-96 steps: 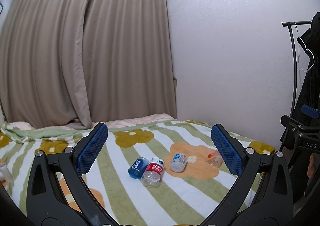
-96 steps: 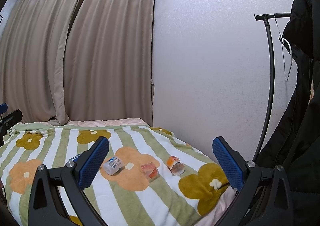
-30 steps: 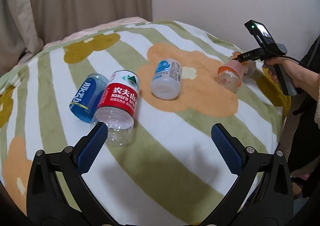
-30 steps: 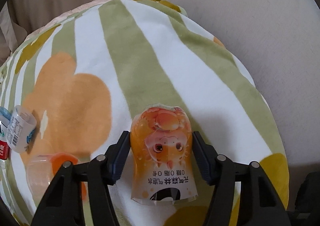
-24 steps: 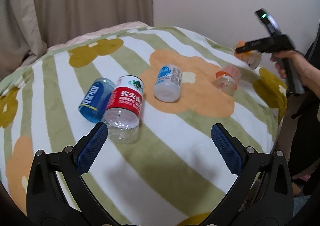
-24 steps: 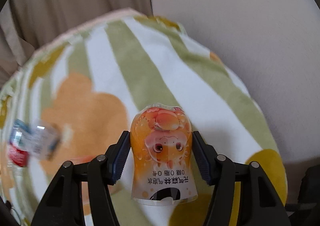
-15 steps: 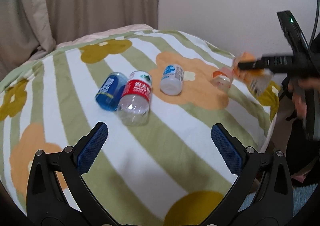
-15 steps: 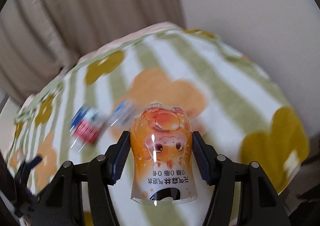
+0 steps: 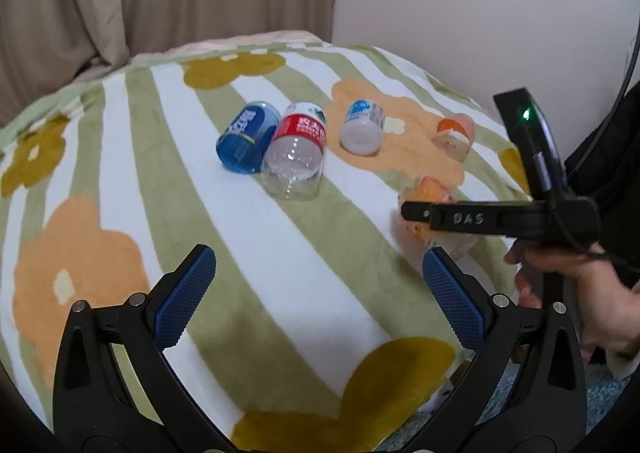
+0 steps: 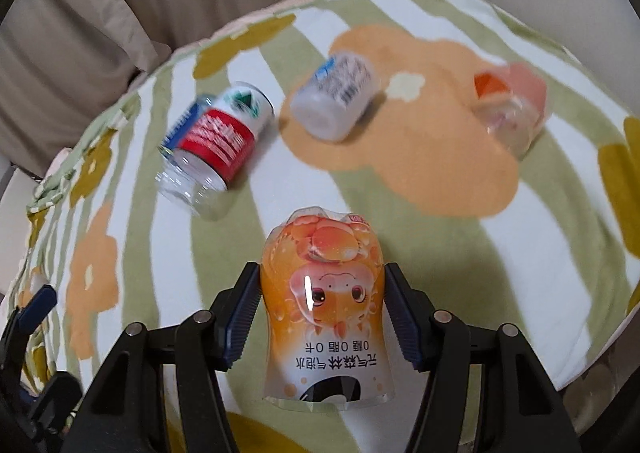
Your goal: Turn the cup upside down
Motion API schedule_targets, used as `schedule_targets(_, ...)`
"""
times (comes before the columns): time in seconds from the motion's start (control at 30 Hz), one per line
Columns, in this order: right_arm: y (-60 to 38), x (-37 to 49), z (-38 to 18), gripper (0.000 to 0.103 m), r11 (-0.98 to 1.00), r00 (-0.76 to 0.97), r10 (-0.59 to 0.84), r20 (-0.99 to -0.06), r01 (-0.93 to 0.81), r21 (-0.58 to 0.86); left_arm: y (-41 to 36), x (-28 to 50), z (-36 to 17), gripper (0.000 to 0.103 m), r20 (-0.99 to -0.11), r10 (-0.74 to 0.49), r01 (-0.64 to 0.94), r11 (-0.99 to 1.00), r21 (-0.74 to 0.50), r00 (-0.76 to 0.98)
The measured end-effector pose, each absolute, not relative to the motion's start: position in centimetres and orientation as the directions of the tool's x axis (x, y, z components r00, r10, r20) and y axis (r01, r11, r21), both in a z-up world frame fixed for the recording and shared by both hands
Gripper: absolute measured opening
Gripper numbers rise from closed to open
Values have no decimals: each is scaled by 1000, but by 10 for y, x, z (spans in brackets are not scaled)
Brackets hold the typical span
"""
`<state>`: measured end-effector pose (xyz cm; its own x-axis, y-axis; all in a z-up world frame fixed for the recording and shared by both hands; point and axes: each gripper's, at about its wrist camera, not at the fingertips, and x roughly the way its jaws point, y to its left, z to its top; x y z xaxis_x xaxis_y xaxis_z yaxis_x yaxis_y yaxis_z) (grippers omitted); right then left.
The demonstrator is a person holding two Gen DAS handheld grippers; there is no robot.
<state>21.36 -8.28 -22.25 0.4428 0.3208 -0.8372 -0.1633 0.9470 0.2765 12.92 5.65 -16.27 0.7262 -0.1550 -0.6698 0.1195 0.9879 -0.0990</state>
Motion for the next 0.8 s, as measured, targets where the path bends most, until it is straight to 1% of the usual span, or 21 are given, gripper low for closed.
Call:
schedule_targets(0.2, -84, 216, -233, 58, 946, 432, 323, -842, -142, 290, 54, 131, -172, 103, -682, -165, 124, 986, -109, 712)
schedule_targets(0.27, -84, 218, -233, 71, 947, 410, 322, -853, -145, 287, 54, 133, -173, 103, -687, -172, 124, 985, -120, 706)
schedule_targets(0.3, -84, 218, -234, 89, 945, 409, 327, -852, -145, 294, 53, 133, -174, 103, -689, -176, 125, 984, -125, 703)
schedule_targets(0.33, -86, 216, -232, 98, 941, 415, 337, -845, -143, 305, 52, 134, -173, 103, -691, -179, 126, 984, -128, 700)
schedule_targets(0.47, -107, 211, -203, 98, 920, 491, 387, -781, -149, 363, 41, 143, -169, 103, -709, -193, 143, 981, -131, 678)
schedule_targets(0.5, -117, 208, -188, 103, 914, 535, 395, -746, -149, 377, 35, 148, -169, 103, -720, -205, 154, 979, -137, 663)
schedule_targets(0.53, -125, 206, -176, 103, 912, 571, 395, -719, -151, 381, 29, 154, -169, 103, -733, -222, 169, 975, -147, 643)
schedule_targets(0.67, -148, 190, -128, 103, 924, 687, 360, -631, -171, 342, -9, 190, -179, 103, -793, -259, 210, 963, -168, 551)
schedule_targets(0.8, -154, 172, -90, 103, 939, 742, 335, -581, -210, 273, -44, 224, -203, 102, -859, -225, 210, 968, -140, 460)
